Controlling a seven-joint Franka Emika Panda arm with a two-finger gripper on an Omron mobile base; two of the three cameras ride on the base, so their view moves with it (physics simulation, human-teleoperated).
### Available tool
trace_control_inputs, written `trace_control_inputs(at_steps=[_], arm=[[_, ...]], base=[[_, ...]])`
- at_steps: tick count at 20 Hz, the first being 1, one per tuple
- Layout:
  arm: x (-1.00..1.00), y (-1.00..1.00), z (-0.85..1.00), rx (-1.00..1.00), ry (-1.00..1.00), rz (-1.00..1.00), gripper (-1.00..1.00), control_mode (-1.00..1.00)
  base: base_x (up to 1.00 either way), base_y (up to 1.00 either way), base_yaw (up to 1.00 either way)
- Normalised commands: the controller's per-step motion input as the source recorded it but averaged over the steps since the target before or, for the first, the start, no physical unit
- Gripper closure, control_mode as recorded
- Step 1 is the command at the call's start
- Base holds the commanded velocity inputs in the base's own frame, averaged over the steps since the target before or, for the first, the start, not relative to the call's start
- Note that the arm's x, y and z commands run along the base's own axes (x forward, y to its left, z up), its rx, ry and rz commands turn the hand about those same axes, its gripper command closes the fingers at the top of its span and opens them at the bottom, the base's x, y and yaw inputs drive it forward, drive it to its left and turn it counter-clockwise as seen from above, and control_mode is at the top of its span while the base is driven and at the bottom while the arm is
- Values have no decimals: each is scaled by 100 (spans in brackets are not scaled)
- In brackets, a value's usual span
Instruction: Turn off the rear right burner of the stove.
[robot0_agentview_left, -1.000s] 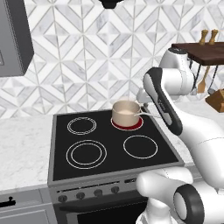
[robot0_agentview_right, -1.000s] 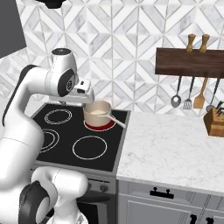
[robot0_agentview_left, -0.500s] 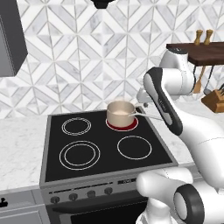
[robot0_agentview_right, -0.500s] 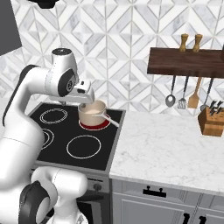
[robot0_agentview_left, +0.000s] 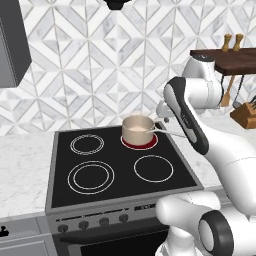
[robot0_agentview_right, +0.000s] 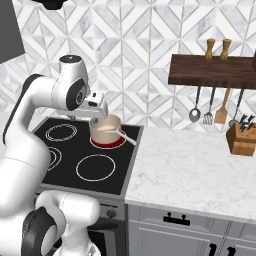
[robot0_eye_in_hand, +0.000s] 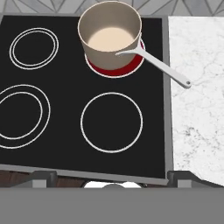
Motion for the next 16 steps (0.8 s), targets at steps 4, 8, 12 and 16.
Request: trace_control_inputs(at_steps=[4,8,12,16], arm=[[-13,16,0,-1,0,2,-100,-100],[-55,97,-27,-38,-7,19,-100,-100],[-74,100,-60,-50,-10,26,-100,-100],[-81,100,-78,-46,-13,27,-100,-100]], base=[[0,0,0],[0,0,0],[0,0,0],[0,0,0]])
